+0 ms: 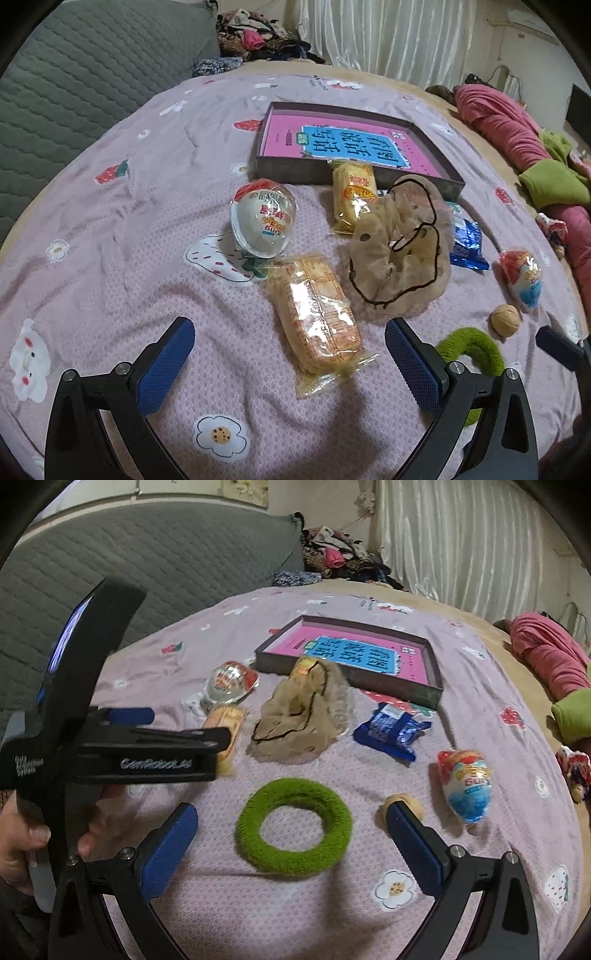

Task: Organize objects
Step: 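Lower the left gripper onto the cracker pack while the right gripper approaches the green ring, then close the left gripper on the cracker pack while the right gripper grasps the green ring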

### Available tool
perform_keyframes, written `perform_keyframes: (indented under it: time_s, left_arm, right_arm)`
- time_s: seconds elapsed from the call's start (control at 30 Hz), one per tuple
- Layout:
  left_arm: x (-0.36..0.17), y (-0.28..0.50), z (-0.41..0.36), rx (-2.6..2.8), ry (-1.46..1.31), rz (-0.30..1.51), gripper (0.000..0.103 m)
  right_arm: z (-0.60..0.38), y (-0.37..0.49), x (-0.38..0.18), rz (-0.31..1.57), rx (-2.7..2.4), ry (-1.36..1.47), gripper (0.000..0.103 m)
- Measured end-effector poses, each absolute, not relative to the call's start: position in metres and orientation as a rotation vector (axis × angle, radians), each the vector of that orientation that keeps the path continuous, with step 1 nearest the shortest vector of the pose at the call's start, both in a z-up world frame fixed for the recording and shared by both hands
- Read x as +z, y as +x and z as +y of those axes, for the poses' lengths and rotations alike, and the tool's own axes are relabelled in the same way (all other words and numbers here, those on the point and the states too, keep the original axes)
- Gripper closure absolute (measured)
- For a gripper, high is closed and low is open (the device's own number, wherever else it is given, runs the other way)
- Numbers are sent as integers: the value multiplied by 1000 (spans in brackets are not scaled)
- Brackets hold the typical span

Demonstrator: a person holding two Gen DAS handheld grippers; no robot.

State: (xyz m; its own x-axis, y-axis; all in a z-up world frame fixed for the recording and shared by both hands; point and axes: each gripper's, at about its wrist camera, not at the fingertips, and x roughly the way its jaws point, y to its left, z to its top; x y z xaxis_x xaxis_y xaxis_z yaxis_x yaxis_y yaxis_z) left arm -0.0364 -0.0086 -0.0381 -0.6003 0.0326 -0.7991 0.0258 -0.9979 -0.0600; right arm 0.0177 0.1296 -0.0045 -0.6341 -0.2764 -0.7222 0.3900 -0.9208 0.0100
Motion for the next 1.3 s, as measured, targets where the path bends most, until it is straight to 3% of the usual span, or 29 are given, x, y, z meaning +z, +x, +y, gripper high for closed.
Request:
perform_keyframes:
  time_s: [0.6,0.77,0.87,1.0,1.07,1.13,1.2,1.3]
  left_arm:
    - [-62,-51,2,2735,-1513,-69,0]
    - [-63,-55,-3,2737,-1527,-93,0]
    - [-65,-56,-4,2717,-1526,-121,1]
    - [-66,-57,-4,2706,-1523,-145,21]
    - [-66,-58,-4,2692,-1513,-161,33]
    - [-66,-60,-1,2677,-1511,-167,41]
    - [-66,-62,1,2665,-1517,-174,50]
    - [-65,-64,4,2660,-1525,-164,52]
  right_arm:
    - [109,6,-26,324,-2558,1134,2]
    - [104,1,-31,366,-2561,1147,21]
    - [97,1,-38,442,-2550,1165,26]
    - [94,2,-41,471,-2546,1169,37]
    - [93,2,-40,448,-2514,1171,58]
    - [93,0,-44,396,-2454,1206,72]
    - [91,0,-47,397,-2441,1219,74]
    - [93,-1,-46,371,-2428,1220,78]
